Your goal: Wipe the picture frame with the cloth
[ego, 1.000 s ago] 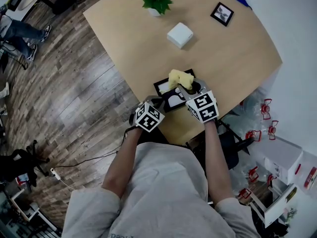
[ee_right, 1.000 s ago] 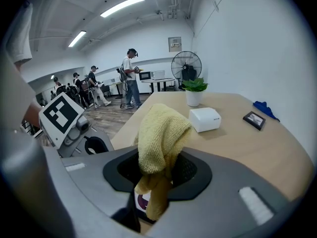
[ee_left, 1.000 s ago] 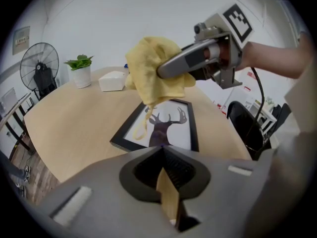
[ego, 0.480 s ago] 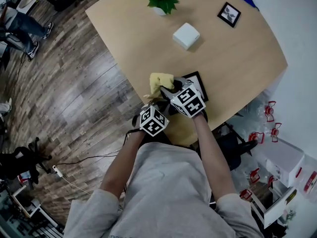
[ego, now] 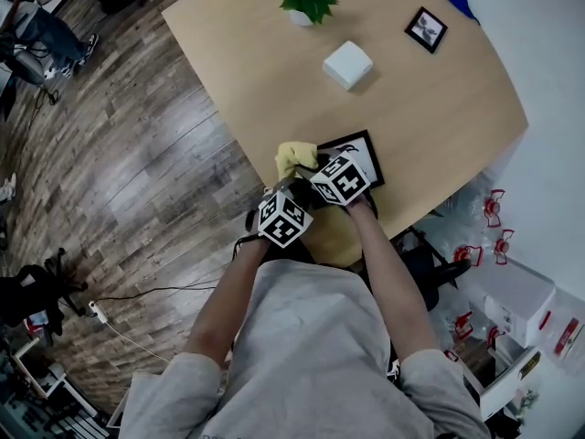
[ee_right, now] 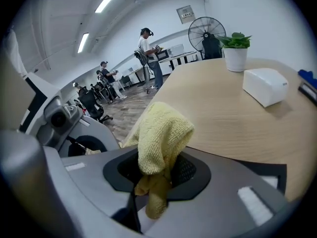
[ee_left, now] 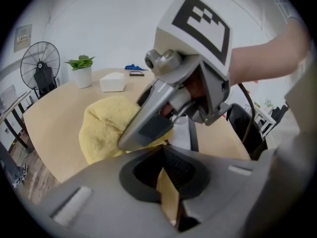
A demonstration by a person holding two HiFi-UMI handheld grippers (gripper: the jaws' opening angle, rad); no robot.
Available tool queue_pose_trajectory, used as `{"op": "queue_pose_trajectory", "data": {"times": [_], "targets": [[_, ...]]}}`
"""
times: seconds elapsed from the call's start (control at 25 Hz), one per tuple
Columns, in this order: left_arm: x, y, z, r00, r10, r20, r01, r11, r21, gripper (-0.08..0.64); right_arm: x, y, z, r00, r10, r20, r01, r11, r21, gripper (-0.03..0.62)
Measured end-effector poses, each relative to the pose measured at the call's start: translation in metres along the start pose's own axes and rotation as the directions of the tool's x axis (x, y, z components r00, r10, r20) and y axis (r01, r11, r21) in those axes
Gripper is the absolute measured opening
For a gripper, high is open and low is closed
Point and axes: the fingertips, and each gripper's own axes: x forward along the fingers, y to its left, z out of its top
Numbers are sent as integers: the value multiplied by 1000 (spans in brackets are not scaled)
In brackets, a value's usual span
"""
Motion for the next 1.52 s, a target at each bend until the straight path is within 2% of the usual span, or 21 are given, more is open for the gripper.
{"op": "queue_pose_trajectory", "data": {"times": [0.4, 1.2, 1.52], "targets": [[1, -1, 0, 1000, 14, 1, -14, 1000, -12, 51, -2, -6, 1, 997, -74, -5, 74, 997, 7, 114], [0, 0, 0, 1000, 25, 15, -24, 999, -38, 51, -14, -22, -2, 990, -142, 17, 142, 990, 11, 113], [-2, 0, -1, 1000, 24, 19, -23, 999, -36, 51, -25, -40, -11, 981, -196, 0, 196, 981, 16, 112]]}}
